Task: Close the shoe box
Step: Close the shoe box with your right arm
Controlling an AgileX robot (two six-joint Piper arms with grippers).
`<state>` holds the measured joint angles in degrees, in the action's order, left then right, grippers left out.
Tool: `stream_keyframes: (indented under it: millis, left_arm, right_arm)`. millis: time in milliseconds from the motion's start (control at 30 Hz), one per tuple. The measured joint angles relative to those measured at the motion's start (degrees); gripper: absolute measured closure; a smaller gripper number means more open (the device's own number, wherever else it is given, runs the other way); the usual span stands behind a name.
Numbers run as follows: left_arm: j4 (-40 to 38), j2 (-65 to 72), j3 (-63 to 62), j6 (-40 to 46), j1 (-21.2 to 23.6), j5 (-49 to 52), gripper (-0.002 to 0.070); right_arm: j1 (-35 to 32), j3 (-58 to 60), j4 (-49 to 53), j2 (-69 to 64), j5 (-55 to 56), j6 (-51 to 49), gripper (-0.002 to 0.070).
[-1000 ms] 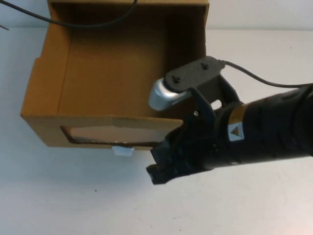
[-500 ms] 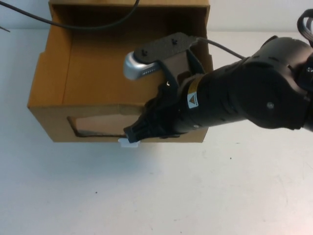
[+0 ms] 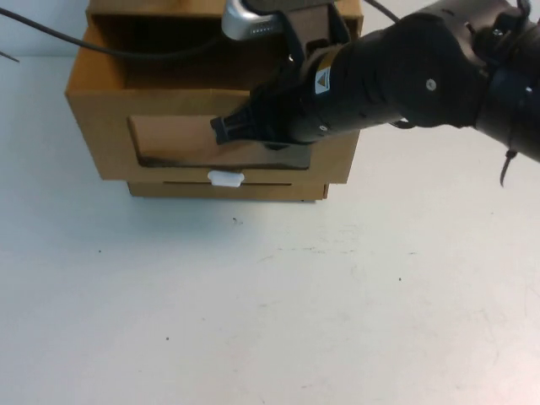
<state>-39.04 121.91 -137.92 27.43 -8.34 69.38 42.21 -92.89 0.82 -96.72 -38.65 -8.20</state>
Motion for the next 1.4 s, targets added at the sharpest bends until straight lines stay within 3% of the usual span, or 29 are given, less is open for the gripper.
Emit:
stream_keyframes:
  millis: [333,833,1400]
  left_arm:
    - [-0.23,0.0,0.0,0.0,0.0,0.27,0.0677]
    - [-0.23,0.0,0.0,0.0,0.0,0.36,0.0677]
    - [-0.44,0.0,0.0,0.0,0.0,0.4,0.0677]
  right_arm:
    - [-4.24,-12.43,-8.46,-9.48,-2.57,6.6,0.0687]
    - [-7.23,-14.06,-14.42,-7.91,-7.13,12.1,0.0688]
    - [-10.44,-14.06,-18.44,-11.31,4.62,12.25,0.0687]
